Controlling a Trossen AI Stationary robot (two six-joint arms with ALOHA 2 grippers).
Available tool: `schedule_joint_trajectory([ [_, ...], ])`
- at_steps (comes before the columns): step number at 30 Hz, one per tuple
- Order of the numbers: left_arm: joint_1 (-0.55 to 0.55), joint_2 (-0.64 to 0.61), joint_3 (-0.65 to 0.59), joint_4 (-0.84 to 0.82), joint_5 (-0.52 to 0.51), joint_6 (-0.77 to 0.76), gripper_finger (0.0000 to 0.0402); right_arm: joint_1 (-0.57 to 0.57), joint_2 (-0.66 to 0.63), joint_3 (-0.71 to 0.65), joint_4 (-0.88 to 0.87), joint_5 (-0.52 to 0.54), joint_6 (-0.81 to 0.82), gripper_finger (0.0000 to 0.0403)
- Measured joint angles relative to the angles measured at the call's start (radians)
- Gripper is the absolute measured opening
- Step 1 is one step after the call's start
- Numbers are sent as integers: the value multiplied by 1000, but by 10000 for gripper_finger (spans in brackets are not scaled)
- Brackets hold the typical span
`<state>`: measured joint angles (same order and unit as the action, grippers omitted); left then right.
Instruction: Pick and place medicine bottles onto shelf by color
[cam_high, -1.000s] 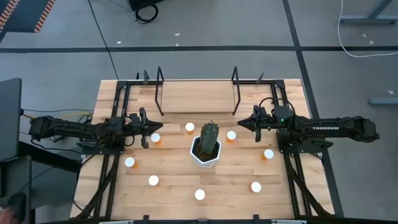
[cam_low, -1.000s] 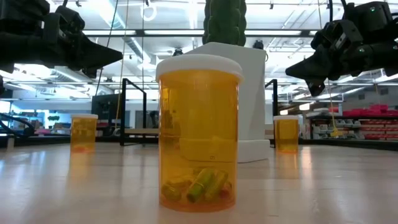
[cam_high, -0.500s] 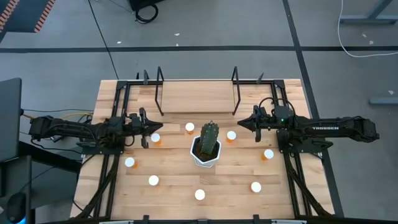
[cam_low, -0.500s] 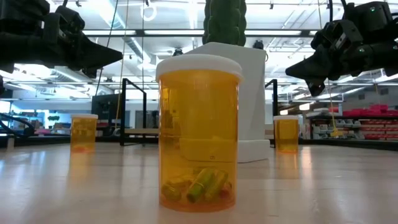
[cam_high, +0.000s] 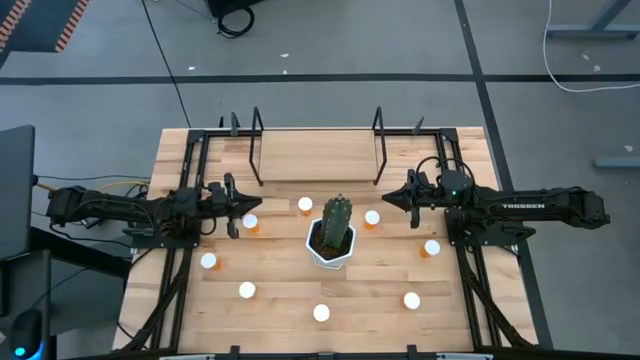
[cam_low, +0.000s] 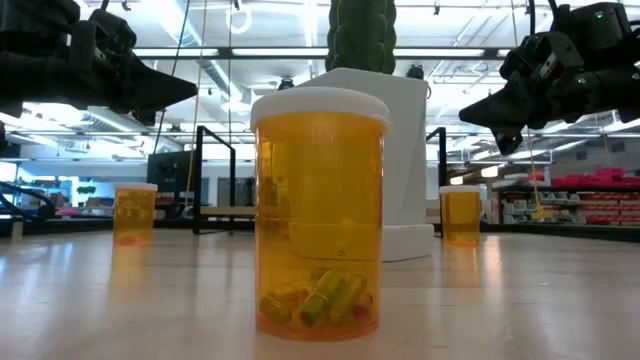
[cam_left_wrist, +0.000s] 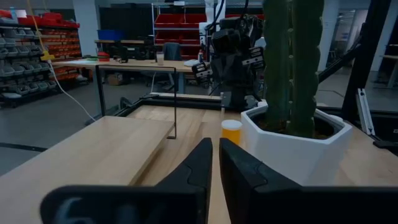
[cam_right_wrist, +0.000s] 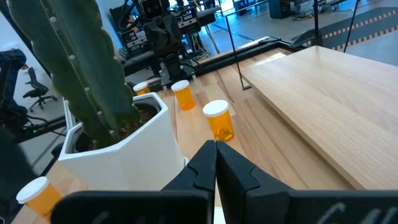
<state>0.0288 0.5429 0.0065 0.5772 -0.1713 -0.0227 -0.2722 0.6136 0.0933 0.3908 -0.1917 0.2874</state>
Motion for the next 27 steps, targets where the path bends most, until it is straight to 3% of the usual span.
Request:
schedule_joint_trajectory([
  [8, 0, 0, 0, 0, 0, 4, 30, 0, 0, 0, 0, 0, 0, 15],
  [15, 1, 0, 0, 11, 0, 210, 37, 0, 0, 0, 0, 0, 0, 15],
  [21, 7, 0, 0, 42, -6, 120, 36, 0, 0, 0, 0, 0, 0, 15],
  [25, 7, 2, 51, 27, -8, -178, 31, 0, 0, 0, 0, 0, 0, 15],
  [27, 8, 19, 119, -29, -7, -243, 29, 0, 0, 0, 0, 0, 0, 15],
])
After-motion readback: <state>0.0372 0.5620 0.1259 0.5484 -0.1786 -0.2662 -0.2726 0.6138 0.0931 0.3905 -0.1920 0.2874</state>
